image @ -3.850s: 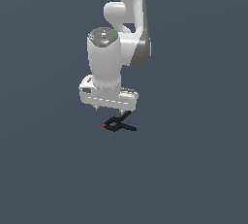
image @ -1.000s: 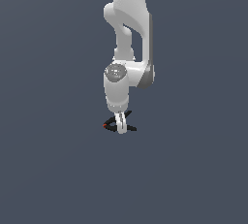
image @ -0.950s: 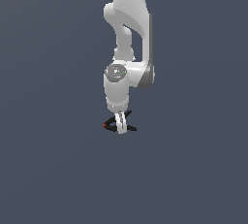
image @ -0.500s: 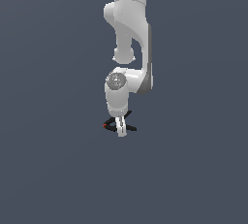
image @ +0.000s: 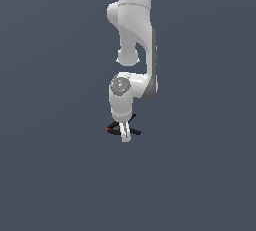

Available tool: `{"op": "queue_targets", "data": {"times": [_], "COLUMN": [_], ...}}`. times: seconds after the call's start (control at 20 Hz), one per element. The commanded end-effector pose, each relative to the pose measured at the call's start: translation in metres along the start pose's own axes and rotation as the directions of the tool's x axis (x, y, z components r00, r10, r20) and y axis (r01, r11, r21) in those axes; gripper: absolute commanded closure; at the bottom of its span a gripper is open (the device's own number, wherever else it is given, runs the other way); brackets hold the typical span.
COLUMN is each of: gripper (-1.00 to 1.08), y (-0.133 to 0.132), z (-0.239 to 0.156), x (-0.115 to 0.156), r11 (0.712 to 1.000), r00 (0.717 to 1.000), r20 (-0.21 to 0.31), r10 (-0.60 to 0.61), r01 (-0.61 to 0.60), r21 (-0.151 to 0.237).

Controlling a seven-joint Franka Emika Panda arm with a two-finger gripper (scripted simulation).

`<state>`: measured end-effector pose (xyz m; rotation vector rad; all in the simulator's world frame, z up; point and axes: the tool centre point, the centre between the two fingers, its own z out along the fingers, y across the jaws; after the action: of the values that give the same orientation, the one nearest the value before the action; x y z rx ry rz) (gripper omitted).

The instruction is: Pick up the object and move it to a goal position.

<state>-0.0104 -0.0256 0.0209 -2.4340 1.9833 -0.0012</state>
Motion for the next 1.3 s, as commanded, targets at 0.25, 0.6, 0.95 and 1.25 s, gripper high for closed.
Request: {"op": "queue_targets", "data": {"times": [0.25,0.6,0.95,1.25], "gripper": [1.08,1.08,1.08,1.08], "y": [0.0,0.001,0.003,0.003], "z": [0.001,-0.015,-0.059,-0.105], "x": [0.0,0.019,0.07,0.124], "r11": [1.0,1.0,1.0,1.0], "r00": [1.0,1.0,1.0,1.0], "r20": [0.0,0.0,-0.001,-0.001], "r10": [0.0,0.0,0.001,0.001], "r01": [0.0,0.0,-0.001,-0.001], "r21": [0.0,0.0,-0.001,-0.002]}}
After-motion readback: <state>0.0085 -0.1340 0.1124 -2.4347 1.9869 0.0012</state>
